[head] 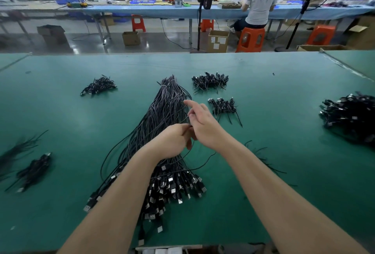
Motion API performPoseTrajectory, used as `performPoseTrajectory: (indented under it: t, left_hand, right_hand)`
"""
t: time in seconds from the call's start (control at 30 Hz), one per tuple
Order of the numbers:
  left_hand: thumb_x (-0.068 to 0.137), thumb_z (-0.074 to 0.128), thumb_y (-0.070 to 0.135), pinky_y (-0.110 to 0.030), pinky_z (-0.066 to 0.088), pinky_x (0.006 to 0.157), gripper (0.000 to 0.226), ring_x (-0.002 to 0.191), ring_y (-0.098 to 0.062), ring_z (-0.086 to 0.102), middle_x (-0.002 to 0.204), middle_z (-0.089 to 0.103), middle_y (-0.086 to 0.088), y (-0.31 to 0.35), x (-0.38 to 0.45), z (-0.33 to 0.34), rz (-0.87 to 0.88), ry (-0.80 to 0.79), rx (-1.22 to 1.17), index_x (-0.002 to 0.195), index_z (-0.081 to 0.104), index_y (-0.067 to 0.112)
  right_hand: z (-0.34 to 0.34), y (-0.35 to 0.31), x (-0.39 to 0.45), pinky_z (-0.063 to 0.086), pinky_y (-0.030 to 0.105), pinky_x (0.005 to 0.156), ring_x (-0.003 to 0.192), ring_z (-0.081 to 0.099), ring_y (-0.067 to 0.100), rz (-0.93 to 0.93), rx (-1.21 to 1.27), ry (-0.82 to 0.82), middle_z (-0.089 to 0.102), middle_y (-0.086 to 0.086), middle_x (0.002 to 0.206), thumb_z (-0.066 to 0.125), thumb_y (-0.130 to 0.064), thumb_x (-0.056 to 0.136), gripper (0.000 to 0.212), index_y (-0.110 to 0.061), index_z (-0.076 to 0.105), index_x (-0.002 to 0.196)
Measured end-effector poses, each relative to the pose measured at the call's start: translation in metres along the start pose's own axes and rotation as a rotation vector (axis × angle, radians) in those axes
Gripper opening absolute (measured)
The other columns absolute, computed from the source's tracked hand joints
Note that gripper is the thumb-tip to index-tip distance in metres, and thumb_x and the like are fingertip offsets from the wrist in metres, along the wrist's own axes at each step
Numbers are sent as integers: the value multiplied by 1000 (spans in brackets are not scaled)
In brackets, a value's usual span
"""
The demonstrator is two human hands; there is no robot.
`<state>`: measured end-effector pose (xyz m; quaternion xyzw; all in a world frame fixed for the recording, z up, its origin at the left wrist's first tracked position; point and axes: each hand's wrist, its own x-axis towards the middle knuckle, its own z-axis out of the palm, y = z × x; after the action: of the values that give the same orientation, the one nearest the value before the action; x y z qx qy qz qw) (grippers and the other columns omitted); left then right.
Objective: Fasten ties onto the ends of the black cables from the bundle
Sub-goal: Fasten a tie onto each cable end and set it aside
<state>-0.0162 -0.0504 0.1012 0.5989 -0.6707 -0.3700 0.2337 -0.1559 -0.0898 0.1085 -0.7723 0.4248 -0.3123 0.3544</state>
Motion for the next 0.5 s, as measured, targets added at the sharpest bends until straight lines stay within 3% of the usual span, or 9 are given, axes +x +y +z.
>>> performPoseTrajectory:
  t: [0.1,0.2,0.27,0.33,0.37,0.43,0.5]
  left_hand:
    - [107,41,29,-25,34,47,41,51,-16,43,61,68,6,1,3,-2,8,29,-80,78,67,18]
    - [107,44,34,-24,34,42,39,46,-13,42,64,68,0,0,6,-5,31,133,-310,80,68,19]
    - [101,50,42,-22,28,37,37,41,-12,35,63,61,-4,0,9,-7,63,128,-740,83,70,18]
    - [92,57,50,-22,27,37,37,40,-11,31,64,58,-3,2,13,-7,152,111,-996,91,73,17]
    - [91,58,52,-21,27,38,39,41,-11,30,64,58,-2,3,14,-6,196,114,-1044,98,74,17]
    - [93,58,53,-20,29,38,44,42,-9,30,65,57,0,6,16,-3,256,149,-1063,113,73,17]
    - [94,57,52,-20,29,39,45,44,-9,31,67,57,0,9,14,-2,274,184,-1064,119,72,17]
  right_hand:
    - [-3,0,-1,46,28,95,89,50,5,2,147,41,52,-3,107,38,-15,108,40,-20,44,147]
    - [-7,6,0,49,46,105,103,62,22,206,648,138,65,6,116,31,-36,110,41,-16,51,140]
    - [-6,11,-4,42,45,112,120,62,22,293,727,-1,67,9,127,19,-47,109,59,-11,52,142]
    - [0,14,-11,33,40,117,127,59,21,316,712,-229,68,14,128,7,-57,105,79,-7,61,133]
    - [2,13,-14,32,39,115,122,62,24,322,701,-331,68,21,124,3,-61,102,87,-4,65,125]
    - [5,11,-18,39,44,109,96,67,33,342,666,-448,62,38,100,3,-69,97,96,0,68,108]
    - [7,12,-18,45,51,106,79,63,33,394,662,-466,50,28,82,11,-76,91,95,3,64,100]
